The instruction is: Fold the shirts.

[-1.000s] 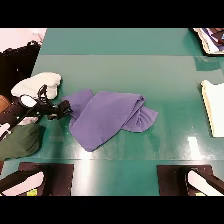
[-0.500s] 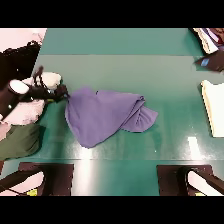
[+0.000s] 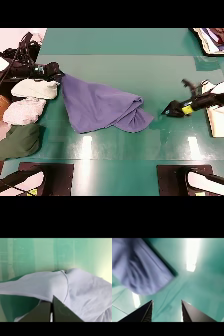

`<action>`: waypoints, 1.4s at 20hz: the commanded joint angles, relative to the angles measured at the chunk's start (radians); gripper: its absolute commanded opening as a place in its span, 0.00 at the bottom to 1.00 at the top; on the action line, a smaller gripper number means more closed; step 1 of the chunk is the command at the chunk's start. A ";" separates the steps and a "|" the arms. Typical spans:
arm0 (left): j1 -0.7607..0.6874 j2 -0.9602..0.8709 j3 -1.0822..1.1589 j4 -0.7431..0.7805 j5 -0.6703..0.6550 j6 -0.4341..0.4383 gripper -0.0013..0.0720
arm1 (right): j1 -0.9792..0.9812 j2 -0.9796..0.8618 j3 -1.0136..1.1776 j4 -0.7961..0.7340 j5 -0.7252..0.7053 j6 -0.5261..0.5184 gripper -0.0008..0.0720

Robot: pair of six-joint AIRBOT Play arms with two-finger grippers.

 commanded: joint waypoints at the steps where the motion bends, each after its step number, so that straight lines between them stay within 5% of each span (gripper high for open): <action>1: 0.000 0.000 0.014 0.016 -0.019 0.006 0.05 | 0.043 -0.092 -0.102 0.075 -0.096 -0.009 0.57; 5: 0.000 0.000 0.014 0.016 -0.019 0.006 0.05 | 0.145 -0.135 -0.100 0.098 -0.220 -0.011 0.57; 9: 0.000 0.001 0.015 0.016 -0.022 0.006 0.05 | 0.202 -0.138 -0.045 0.094 -0.316 -0.013 0.04; 28: 0.002 0.323 0.947 0.070 -0.048 -0.003 0.04 | -0.268 0.474 0.926 0.085 -0.244 -0.013 0.04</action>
